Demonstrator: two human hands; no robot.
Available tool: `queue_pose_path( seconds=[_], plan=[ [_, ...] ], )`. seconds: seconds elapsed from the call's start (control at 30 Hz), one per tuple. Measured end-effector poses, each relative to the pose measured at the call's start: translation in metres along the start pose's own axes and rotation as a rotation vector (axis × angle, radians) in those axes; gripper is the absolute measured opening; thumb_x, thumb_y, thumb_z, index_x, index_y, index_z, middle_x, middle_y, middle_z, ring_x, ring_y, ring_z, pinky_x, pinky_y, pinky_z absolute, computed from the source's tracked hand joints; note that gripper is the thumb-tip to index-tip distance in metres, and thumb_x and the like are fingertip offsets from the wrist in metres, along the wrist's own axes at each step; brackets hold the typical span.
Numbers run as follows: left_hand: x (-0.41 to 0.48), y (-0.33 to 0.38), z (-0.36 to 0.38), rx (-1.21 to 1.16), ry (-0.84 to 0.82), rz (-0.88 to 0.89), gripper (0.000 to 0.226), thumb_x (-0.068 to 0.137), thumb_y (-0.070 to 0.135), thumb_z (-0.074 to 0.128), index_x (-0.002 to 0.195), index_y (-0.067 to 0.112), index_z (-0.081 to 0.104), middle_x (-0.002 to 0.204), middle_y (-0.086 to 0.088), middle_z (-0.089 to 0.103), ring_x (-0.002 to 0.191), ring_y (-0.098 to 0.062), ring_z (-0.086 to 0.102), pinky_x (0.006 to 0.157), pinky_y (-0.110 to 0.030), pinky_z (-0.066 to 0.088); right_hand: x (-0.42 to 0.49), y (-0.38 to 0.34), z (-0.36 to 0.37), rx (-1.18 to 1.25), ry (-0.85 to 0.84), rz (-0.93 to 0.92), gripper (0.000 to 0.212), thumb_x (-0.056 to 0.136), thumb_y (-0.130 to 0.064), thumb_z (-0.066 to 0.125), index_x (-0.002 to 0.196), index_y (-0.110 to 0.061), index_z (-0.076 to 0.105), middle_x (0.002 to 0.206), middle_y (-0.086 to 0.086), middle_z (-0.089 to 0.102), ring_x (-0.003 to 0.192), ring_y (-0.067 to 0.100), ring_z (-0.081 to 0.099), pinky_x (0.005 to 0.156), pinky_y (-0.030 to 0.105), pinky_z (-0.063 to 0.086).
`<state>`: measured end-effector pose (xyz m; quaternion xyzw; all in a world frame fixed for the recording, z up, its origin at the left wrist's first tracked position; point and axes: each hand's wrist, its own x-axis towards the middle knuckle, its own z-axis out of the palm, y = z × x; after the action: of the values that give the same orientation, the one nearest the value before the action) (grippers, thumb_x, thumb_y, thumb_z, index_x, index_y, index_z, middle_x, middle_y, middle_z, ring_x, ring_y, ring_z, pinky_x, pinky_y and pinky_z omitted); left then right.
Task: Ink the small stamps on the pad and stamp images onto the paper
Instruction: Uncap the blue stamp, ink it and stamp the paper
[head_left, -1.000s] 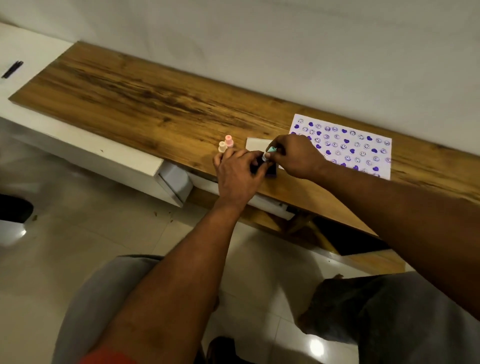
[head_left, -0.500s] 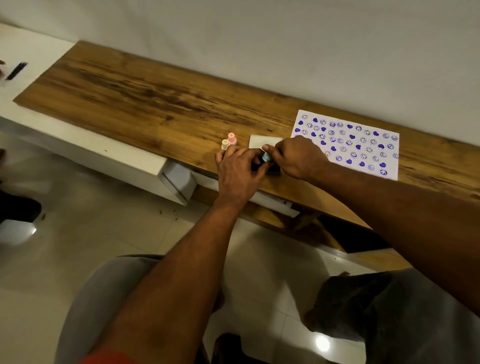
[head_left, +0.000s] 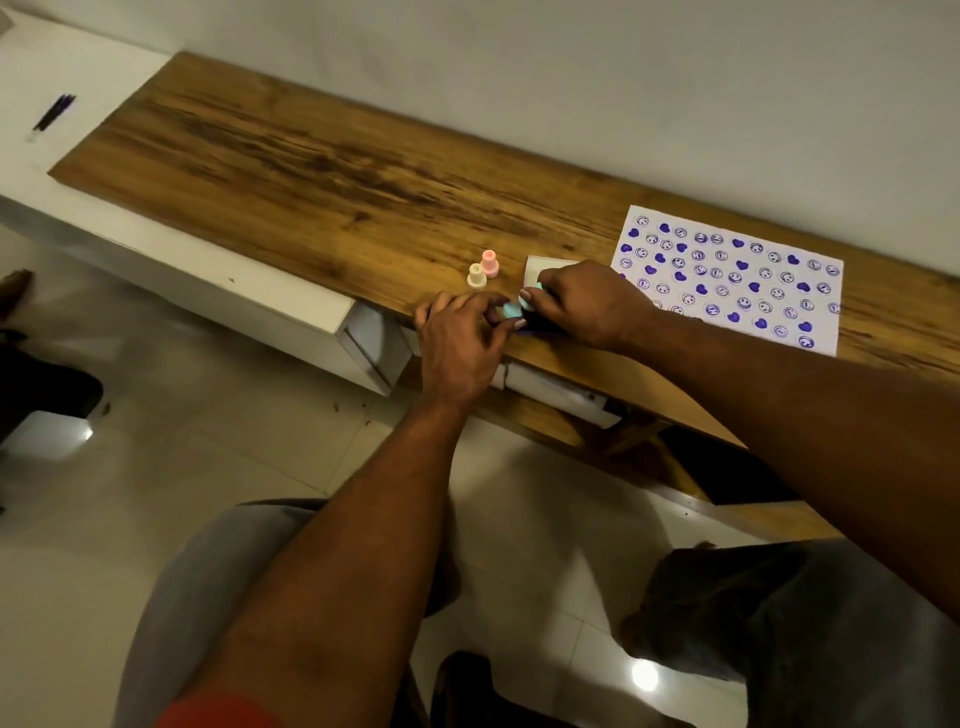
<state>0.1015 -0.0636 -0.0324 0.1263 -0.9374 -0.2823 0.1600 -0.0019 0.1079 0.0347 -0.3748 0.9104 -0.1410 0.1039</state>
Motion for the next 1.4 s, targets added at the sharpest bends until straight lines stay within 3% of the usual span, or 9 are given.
queue_pose_path(
  seconds=[0.37,0.5,0.63,0.87,1.1,1.17,1.3,1.33,1.4],
  plan=[
    [-0.005,-0.006,-0.001,0.065,-0.029,-0.216,0.035,0.097,0.054,0.068,0.126,0.035,0.073,0.123,0.009,0.073,0.124,-0.020,0.052,0.105,-0.045,0.032,-0.013,0.022,-0.004,-0.092,0.021,0.131,0.045,0.106,-0.056,0.035,0.087,-0.021,0.056,0.077,0.003,0.060,0.071,0.021,0.057,0.056,0.030,0.036],
    [-0.007,-0.001,-0.005,0.071,-0.036,-0.220,0.049,0.099,0.056,0.066,0.140,0.030,0.066,0.132,0.005,0.071,0.131,-0.022,0.052,0.112,-0.048,0.032,-0.018,0.030,-0.005,-0.120,0.025,0.175,0.057,0.105,-0.058,0.034,0.097,-0.012,0.067,0.084,0.009,0.067,0.075,0.025,0.060,0.063,0.036,0.048],
    [-0.012,0.008,-0.009,0.052,-0.009,-0.097,0.060,0.097,0.066,0.061,0.144,0.028,0.063,0.123,0.005,0.073,0.126,-0.020,0.056,0.112,-0.047,0.032,-0.025,0.039,0.000,-0.122,0.089,0.212,0.055,0.104,-0.060,0.036,0.093,-0.015,0.066,0.076,0.005,0.062,0.073,0.024,0.060,0.057,0.030,0.036],
    [0.031,0.048,-0.004,0.336,-0.293,0.128,0.086,0.082,0.074,0.074,0.156,0.038,0.049,0.134,0.001,0.071,0.131,-0.026,0.057,0.108,-0.047,0.034,-0.033,0.036,0.009,-0.249,0.088,0.260,0.059,0.104,-0.059,0.032,0.102,-0.013,0.070,0.074,0.005,0.056,0.068,0.023,0.054,0.059,0.031,0.038],
    [0.049,0.062,0.002,0.468,-0.432,0.051,0.063,0.080,0.074,0.076,0.134,0.044,0.068,0.117,0.003,0.074,0.120,-0.025,0.062,0.113,-0.049,0.032,-0.025,0.020,-0.012,-0.407,0.015,0.146,0.058,0.106,-0.057,0.030,0.102,-0.013,0.068,0.084,0.013,0.063,0.072,0.027,0.053,0.059,0.032,0.032],
    [0.051,0.063,0.001,0.449,-0.436,0.016,0.062,0.075,0.073,0.080,0.129,0.044,0.071,0.113,0.004,0.073,0.117,-0.025,0.062,0.111,-0.049,0.032,-0.012,0.010,-0.037,-0.412,0.163,0.097,0.058,0.105,-0.058,0.031,0.093,-0.015,0.068,0.081,0.014,0.065,0.069,0.032,0.056,0.056,0.030,0.028],
    [0.053,0.061,0.001,0.348,-0.494,-0.085,0.071,0.072,0.071,0.084,0.136,0.045,0.066,0.126,0.005,0.071,0.127,-0.026,0.059,0.117,-0.050,0.029,0.006,-0.008,-0.075,-0.489,0.753,0.197,0.052,0.102,-0.055,0.042,0.073,-0.018,0.064,0.053,0.001,0.045,0.045,0.024,0.040,0.050,0.020,0.015],
    [0.054,0.062,0.000,0.342,-0.495,-0.100,0.071,0.071,0.071,0.085,0.135,0.045,0.067,0.127,0.006,0.071,0.127,-0.025,0.059,0.117,-0.050,0.029,0.004,-0.009,-0.064,-0.438,0.710,0.219,0.049,0.103,-0.053,0.042,0.076,-0.018,0.065,0.057,0.003,0.053,0.049,0.028,0.049,0.050,0.023,0.021],
    [0.056,0.063,-0.001,0.338,-0.488,-0.114,0.071,0.069,0.070,0.087,0.132,0.045,0.068,0.124,0.007,0.072,0.126,-0.024,0.059,0.116,-0.048,0.029,-0.011,-0.011,-0.020,-0.340,0.295,0.291,0.039,0.104,-0.044,0.044,0.094,-0.014,0.068,0.081,0.010,0.069,0.073,0.034,0.067,0.059,0.032,0.038]
  ],
)
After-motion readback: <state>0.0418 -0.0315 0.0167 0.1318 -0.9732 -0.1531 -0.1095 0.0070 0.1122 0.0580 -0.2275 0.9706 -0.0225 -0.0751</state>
